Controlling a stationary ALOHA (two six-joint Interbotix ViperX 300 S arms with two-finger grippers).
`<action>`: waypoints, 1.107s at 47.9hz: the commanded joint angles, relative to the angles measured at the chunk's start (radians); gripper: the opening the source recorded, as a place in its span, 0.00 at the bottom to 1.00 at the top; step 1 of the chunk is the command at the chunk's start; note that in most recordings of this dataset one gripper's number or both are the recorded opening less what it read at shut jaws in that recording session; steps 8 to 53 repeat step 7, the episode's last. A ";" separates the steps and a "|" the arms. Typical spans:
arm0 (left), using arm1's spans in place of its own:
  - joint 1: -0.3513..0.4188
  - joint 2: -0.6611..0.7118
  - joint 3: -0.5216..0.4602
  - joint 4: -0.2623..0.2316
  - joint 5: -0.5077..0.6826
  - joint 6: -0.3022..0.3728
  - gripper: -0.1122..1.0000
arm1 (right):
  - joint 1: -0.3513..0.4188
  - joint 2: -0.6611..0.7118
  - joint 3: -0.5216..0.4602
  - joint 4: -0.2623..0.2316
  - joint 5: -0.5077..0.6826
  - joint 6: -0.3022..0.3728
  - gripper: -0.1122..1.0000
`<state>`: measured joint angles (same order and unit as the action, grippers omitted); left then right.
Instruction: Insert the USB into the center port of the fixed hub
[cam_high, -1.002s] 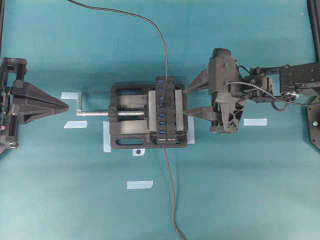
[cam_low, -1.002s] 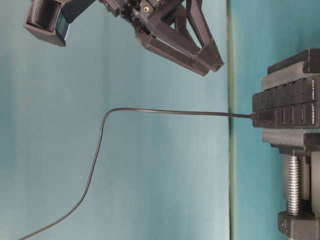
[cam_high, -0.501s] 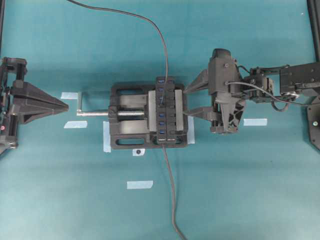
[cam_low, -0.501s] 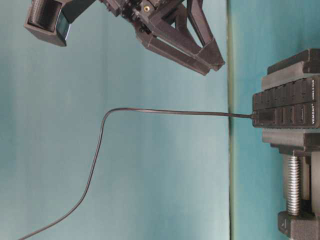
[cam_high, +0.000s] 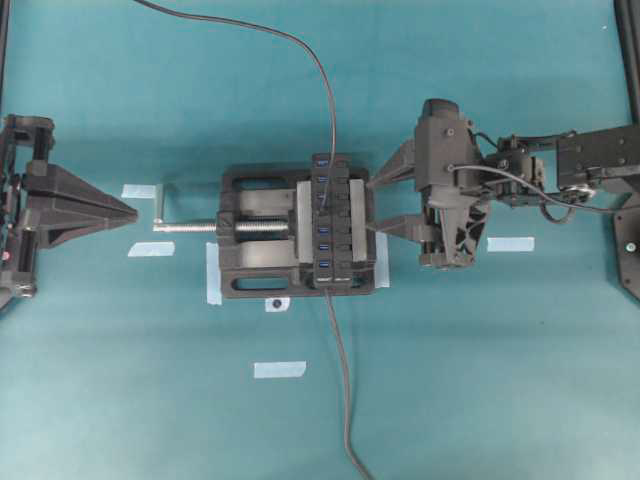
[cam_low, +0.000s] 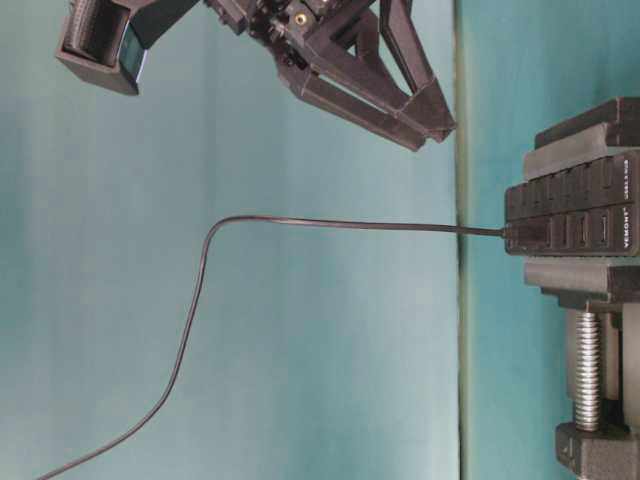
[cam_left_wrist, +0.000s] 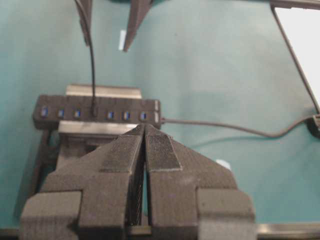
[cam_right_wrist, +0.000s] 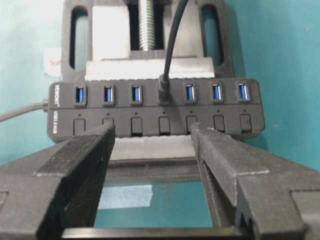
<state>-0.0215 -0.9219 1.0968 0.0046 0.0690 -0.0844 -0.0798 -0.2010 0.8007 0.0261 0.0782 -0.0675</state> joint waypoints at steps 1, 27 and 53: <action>0.000 0.005 -0.011 0.002 -0.009 0.002 0.10 | 0.005 -0.006 -0.025 0.000 -0.009 0.008 0.72; 0.000 0.003 -0.012 0.002 -0.009 0.002 0.10 | 0.003 -0.006 -0.025 0.000 -0.009 0.008 0.72; 0.000 0.003 -0.012 0.002 -0.009 0.002 0.10 | 0.003 -0.006 -0.025 0.000 -0.009 0.008 0.72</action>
